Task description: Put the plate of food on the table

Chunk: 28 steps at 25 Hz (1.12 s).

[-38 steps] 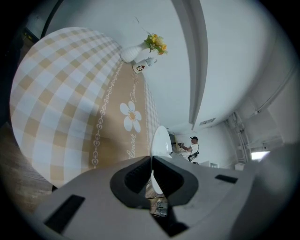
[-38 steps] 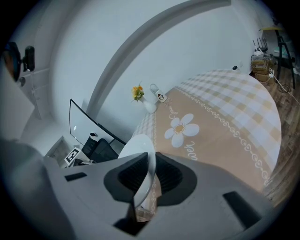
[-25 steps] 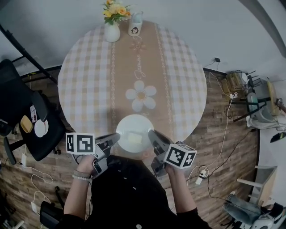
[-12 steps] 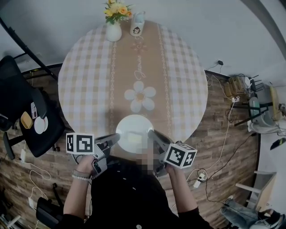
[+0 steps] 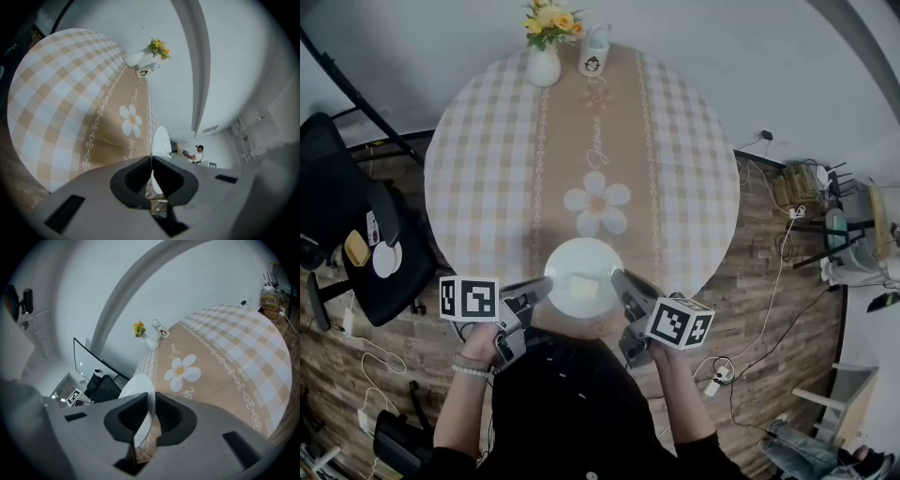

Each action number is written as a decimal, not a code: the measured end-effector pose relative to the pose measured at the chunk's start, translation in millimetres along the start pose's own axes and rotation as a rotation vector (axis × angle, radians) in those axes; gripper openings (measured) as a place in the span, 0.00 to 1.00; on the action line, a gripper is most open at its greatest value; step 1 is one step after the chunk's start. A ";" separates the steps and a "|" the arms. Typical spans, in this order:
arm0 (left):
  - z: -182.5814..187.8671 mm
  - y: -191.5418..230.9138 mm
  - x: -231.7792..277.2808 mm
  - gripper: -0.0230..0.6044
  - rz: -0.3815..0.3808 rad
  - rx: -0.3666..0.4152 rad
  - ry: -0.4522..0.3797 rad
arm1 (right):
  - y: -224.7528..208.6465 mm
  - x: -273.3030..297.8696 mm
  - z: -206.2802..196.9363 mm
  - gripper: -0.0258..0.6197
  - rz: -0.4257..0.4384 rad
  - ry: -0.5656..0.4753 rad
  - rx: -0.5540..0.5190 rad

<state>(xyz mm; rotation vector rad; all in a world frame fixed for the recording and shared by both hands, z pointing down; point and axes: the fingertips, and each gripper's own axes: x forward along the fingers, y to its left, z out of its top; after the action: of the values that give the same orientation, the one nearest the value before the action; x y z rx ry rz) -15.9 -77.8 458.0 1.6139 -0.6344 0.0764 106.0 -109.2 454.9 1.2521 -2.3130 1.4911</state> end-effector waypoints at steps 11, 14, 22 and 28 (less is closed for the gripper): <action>11.2 8.5 3.0 0.05 0.010 -0.018 0.004 | -4.0 13.8 4.6 0.09 0.000 0.020 0.003; 15.9 12.0 5.1 0.05 0.019 -0.015 0.004 | -6.5 19.2 6.2 0.09 0.002 0.026 0.006; 26.8 25.8 14.2 0.05 0.030 -0.033 -0.004 | -17.3 37.5 11.4 0.09 0.008 0.061 -0.012; 39.7 37.9 20.1 0.05 0.040 -0.040 -0.007 | -25.1 54.2 15.3 0.09 0.010 0.079 -0.009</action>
<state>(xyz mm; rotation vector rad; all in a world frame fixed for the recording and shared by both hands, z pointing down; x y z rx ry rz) -28.0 -122.3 493.8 1.5639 -0.6700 0.0867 92.9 -156.9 491.8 1.1595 -2.2769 1.5038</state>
